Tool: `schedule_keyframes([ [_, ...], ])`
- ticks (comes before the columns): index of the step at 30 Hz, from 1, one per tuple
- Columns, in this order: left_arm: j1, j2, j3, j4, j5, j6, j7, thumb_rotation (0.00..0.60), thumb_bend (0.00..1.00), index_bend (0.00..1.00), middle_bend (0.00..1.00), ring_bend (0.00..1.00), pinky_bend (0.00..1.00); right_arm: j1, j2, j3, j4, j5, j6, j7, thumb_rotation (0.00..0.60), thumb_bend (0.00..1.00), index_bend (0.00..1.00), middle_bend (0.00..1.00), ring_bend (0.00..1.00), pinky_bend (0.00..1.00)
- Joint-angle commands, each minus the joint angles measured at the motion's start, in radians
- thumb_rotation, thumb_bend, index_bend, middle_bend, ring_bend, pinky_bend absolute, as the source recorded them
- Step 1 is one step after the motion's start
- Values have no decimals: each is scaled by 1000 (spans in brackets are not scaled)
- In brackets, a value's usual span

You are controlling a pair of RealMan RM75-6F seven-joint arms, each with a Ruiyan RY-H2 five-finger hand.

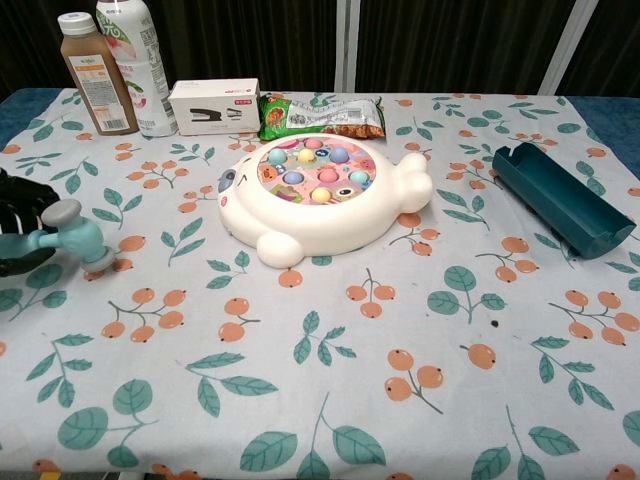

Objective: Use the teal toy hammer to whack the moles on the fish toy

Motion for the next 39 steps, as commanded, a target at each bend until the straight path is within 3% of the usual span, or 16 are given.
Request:
schedule_keyframes([
  [1,-14,4,-3,32,46,17,-76,600,495,603,603,511,548,-2,1,-1,-1,-1,3,-1,600,212,10,113,0,0],
  [7,-79,10,-27,106,175,77,-267,600,556,660,665,577,642,-8,11,0,-11,-8,16,-12,600,211,9,114,0,0],
  [12,-199,24,-63,134,270,64,-343,600,568,661,673,588,684,-16,14,-6,-20,-15,25,-20,600,211,9,116,0,0],
  [17,-324,-17,-109,196,310,35,-421,600,588,666,678,591,745,-35,9,-13,-16,-9,41,-15,600,211,10,116,0,0],
  [23,-441,-55,-127,245,292,-71,-456,600,590,666,678,591,746,-54,12,-17,-18,2,55,-17,600,212,10,117,0,0],
  [29,-520,-83,-128,284,227,-213,-404,600,590,668,679,592,747,-55,13,-14,-23,9,49,-21,600,212,10,116,0,0],
  [39,-585,-122,-141,313,152,-291,-320,600,592,676,688,598,750,-52,17,-11,-29,6,41,-24,600,211,10,117,0,0],
])
